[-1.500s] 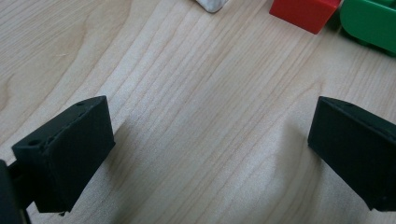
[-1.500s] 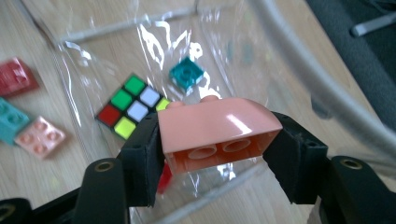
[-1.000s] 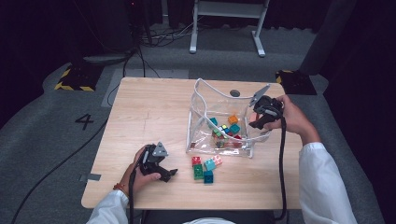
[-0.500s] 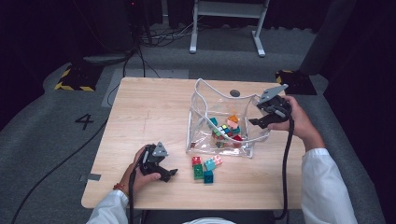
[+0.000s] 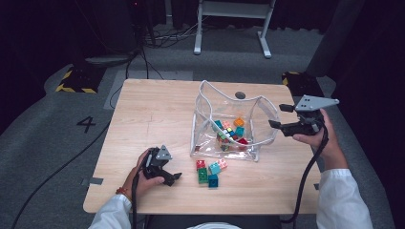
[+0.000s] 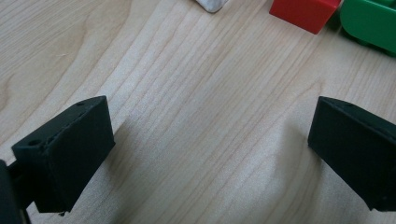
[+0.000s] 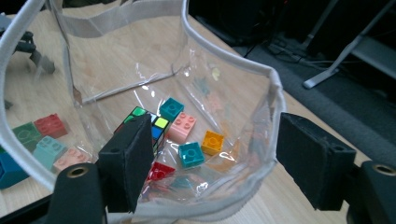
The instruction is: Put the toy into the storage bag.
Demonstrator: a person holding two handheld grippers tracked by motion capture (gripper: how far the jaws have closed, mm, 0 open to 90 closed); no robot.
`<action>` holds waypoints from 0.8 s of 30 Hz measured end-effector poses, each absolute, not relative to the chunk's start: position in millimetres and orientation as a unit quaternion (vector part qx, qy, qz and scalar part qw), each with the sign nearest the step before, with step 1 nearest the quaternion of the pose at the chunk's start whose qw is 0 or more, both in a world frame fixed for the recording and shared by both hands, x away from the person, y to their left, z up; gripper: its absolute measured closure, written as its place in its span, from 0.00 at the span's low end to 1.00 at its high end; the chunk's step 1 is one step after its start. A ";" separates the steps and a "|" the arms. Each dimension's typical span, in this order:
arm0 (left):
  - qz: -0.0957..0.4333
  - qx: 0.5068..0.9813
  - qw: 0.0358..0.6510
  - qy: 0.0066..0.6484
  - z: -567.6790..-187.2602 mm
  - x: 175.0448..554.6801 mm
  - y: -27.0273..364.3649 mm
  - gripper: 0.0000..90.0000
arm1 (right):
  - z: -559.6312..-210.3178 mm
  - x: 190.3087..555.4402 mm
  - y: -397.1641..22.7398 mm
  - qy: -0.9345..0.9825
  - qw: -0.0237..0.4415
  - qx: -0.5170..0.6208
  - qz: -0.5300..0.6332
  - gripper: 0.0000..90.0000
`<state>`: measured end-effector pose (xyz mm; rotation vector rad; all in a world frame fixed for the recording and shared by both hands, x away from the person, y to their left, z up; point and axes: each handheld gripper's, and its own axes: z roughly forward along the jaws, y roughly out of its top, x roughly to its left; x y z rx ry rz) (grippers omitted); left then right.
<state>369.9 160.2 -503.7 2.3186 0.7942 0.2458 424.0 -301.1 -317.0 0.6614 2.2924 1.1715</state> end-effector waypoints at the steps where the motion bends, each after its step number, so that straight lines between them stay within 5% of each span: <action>1: 0.094 0.888 0.333 0.304 -503.7 369.9 160.2 0.00 | -316.9 421.5 -303.2 0.836 0.242 0.242 0.430 0.30; 11: 0.094 0.888 0.333 0.304 -503.7 369.9 160.2 0.00 | -333.4 389.0 -324.5 0.823 0.264 0.246 0.438 0.27; 24: 0.094 0.888 0.333 0.304 -503.7 369.8 160.2 0.00 | -395.7 360.6 -329.9 0.832 0.231 0.253 0.437 0.29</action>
